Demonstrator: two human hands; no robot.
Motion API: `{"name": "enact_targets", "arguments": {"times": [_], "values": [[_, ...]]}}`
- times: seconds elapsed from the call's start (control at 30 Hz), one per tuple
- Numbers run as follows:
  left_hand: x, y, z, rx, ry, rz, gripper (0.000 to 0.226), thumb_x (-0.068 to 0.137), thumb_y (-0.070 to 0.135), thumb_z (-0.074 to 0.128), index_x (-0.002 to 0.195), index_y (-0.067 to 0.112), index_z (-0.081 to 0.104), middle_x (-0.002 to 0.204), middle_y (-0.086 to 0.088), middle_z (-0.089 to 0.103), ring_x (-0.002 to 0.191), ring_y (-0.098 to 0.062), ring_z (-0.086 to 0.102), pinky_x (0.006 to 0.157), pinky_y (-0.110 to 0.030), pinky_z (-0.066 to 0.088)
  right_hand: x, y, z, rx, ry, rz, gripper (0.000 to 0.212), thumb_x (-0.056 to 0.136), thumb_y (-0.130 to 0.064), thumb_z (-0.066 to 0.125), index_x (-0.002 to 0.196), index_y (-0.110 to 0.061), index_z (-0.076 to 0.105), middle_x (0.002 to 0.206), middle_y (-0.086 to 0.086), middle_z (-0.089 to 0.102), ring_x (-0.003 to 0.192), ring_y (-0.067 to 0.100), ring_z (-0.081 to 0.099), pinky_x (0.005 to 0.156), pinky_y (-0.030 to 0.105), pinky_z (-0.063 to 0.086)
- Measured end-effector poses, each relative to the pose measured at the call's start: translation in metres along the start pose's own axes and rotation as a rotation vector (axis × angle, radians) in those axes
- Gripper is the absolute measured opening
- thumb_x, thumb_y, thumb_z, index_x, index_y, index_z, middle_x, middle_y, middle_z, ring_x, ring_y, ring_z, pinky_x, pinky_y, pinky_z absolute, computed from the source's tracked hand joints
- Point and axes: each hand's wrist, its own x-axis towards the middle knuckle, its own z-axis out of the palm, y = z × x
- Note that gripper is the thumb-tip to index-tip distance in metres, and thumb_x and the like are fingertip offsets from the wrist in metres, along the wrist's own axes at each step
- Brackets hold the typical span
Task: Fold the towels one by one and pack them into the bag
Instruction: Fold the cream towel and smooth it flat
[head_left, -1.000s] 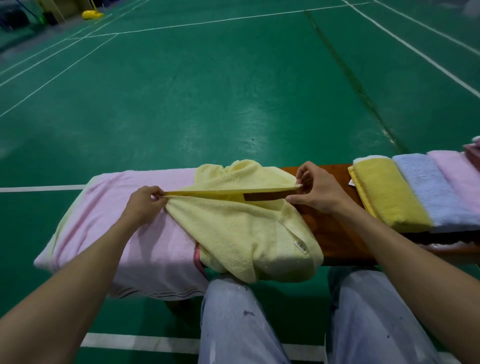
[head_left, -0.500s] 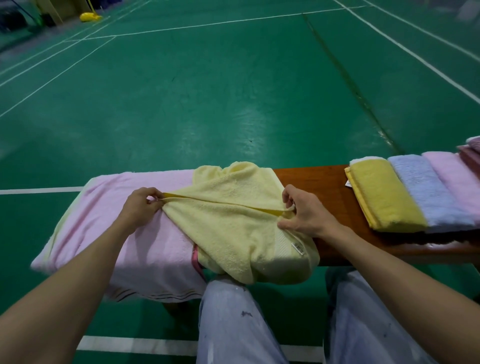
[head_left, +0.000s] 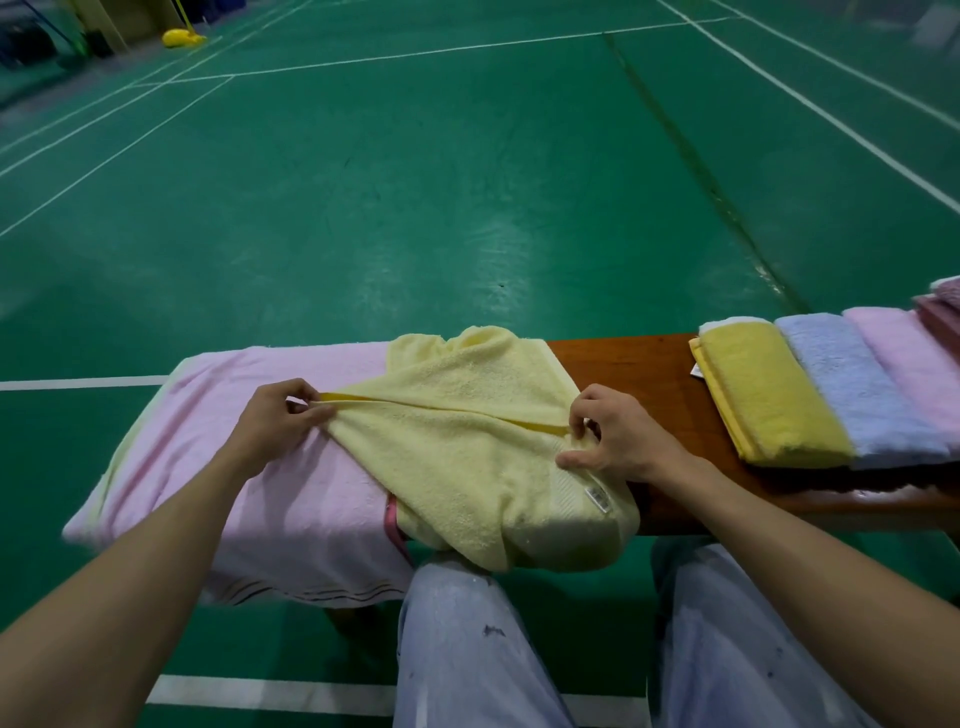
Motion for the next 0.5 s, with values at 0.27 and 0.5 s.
{"name": "enact_targets", "arguments": {"times": [0.27, 0.5], "values": [[-0.002, 0.003, -0.004, -0.026, 0.005, 0.03, 0.01, 0.085, 0.012, 0.071, 0.088, 0.005, 0.066, 0.085, -0.008, 0.067, 0.066, -0.017, 0.058, 0.057, -0.023, 0.047, 0.003, -0.001, -0.009, 0.045, -0.015, 0.062, 0.028, 0.071, -0.036, 0.084, 0.084, -0.019, 0.067, 0.109, -0.006, 0.052, 0.096, 0.011, 0.052, 0.084, 0.024, 0.049], [-0.007, 0.004, -0.004, -0.159, 0.017, 0.02, 0.008, 0.087, 0.004, 0.066, 0.092, -0.002, 0.064, 0.084, -0.015, 0.065, 0.063, -0.017, 0.057, 0.047, -0.013, 0.048, 0.002, -0.002, -0.015, 0.025, -0.033, 0.055, 0.014, 0.078, -0.027, 0.08, 0.081, -0.022, 0.068, 0.112, -0.006, 0.054, 0.098, 0.01, 0.053, 0.089, 0.027, 0.052]]}}
